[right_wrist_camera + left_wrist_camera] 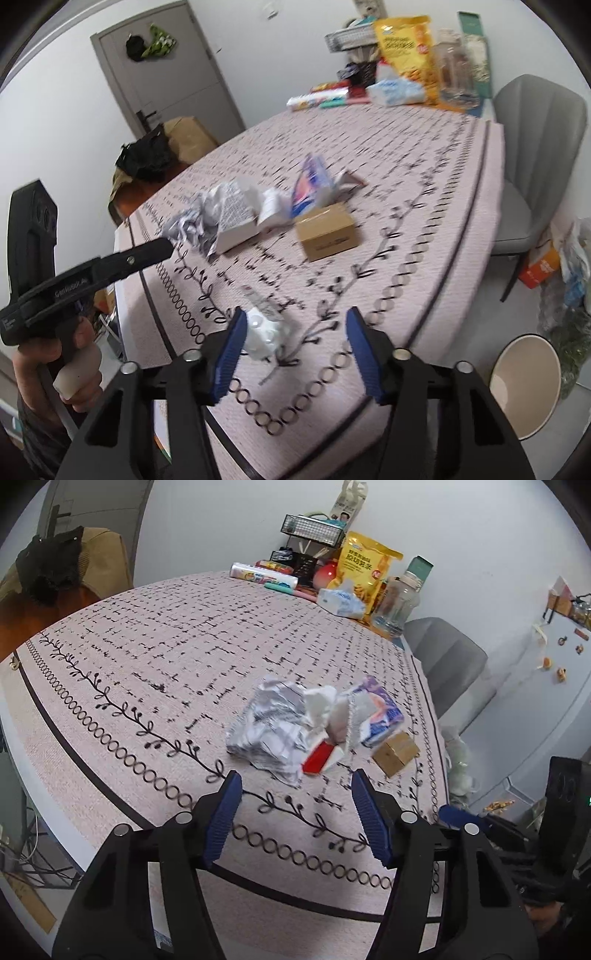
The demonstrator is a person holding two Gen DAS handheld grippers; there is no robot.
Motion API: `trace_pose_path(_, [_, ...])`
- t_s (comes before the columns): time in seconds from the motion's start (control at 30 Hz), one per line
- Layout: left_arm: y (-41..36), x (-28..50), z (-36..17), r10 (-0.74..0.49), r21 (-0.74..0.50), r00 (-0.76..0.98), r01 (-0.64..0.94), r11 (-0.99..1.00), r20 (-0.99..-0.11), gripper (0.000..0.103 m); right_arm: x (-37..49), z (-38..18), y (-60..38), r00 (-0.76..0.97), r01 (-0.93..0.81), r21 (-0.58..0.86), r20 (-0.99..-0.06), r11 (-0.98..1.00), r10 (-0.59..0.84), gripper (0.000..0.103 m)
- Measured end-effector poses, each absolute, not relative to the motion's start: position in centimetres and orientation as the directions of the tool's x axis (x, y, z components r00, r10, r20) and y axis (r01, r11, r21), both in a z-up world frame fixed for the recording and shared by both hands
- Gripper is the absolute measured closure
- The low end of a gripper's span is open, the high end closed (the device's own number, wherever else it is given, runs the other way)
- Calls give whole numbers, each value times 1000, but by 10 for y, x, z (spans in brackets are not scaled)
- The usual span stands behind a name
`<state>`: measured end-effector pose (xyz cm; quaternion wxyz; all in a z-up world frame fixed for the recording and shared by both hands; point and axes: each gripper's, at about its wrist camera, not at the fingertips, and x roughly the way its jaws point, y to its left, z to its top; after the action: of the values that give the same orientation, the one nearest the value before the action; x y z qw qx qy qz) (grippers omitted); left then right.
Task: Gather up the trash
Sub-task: 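Close the left gripper on the crumpled foil while the right gripper grasps a small plastic scrap, then carry the foil in the left gripper and the scrap in the right gripper to the bin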
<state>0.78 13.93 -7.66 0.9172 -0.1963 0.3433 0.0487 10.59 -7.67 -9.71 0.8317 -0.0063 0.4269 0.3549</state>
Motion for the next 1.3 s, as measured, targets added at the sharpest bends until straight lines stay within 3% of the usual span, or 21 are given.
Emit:
trace_pose_path(0.17, [154, 20, -78, -19, -328, 757, -260, 908, -653, 41, 111, -105, -61, 346, -620, 297, -727, 726, 593, 91])
trace_pose_path(0.23, [158, 25, -78, -13, -335, 759, -272, 902, -651, 41, 112, -104, -63, 351, -616, 306, -718, 726, 601, 97])
trace_pose_path(0.53, [166, 50, -82, -41, -369, 764, -263, 891, -644, 43, 122, -98, -75, 381, -594, 314, -701, 741, 602, 97])
trace_pose_path(0.7, [164, 57, -84, -66, -384, 760, -250, 889, -647, 66, 124, -98, -74, 379, -589, 316, -704, 743, 600, 97])
trace_pose_path(1.3, [136, 35, -19, 45, -272, 836, -229, 935, -547, 69, 129, -72, -116, 474, -549, 325, -638, 770, 607, 97])
